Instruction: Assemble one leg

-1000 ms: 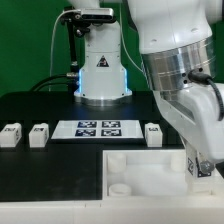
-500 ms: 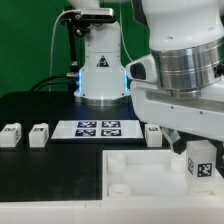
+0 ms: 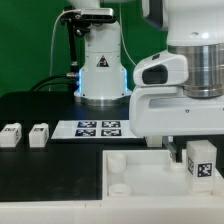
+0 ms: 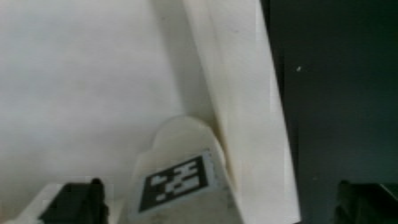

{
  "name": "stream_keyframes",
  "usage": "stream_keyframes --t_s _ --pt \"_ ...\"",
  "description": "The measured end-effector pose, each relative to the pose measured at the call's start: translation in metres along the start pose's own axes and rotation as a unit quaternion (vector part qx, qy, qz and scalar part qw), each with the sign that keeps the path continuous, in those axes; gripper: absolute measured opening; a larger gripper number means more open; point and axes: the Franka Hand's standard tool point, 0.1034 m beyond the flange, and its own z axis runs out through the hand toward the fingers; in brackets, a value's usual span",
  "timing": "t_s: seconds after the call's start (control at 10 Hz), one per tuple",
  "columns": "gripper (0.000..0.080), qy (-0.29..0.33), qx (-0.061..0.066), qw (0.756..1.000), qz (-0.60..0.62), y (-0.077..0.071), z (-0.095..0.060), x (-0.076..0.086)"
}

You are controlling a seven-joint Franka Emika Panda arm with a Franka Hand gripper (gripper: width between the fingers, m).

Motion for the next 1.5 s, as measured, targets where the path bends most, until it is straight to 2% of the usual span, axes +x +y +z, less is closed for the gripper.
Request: stream_keyframes --t_s 0.1,0.2,0.3,0.4,0.5,0.6,0.7,0.8,1.0,1.2,1.5 --pt "0.0648 0.007 0.001 0.998 -0.066 0.0018 -0.0010 0.0034" --pt "0.0648 0.007 0.003 0.999 -0.031 0.0010 -0.0009 0.0032" --pt "0.0484 0.007 0.003 1.000 -0.027 0.0009 -0.0008 0.0032" --pt "0.0484 0.007 0.004 1.000 0.005 0.0004 -0.0008 0.0030" --pt "0.0346 0.004 0.002 0.998 0.062 0.0049 0.0001 0.0026" --pt "0.0299 0.004 0.004 0.993 0.116 0.0054 -0.0001 0.0032" --pt "0.0299 0.004 0.005 0.986 0.167 0.0059 -0.0012 0.0047" --pt "0.0299 0.002 0.011 0.973 0.230 0.0061 -0.0017 0.0055" --pt "0.0299 -0.009 0.030 0.920 0.391 0.0072 -0.0009 0.0061" --pt "0.0298 -0.014 0.055 0.848 0.528 0.0064 0.0022 0.0048" --pt "0.0296 -0.027 0.059 0.770 0.634 0.0002 0.0052 0.0014"
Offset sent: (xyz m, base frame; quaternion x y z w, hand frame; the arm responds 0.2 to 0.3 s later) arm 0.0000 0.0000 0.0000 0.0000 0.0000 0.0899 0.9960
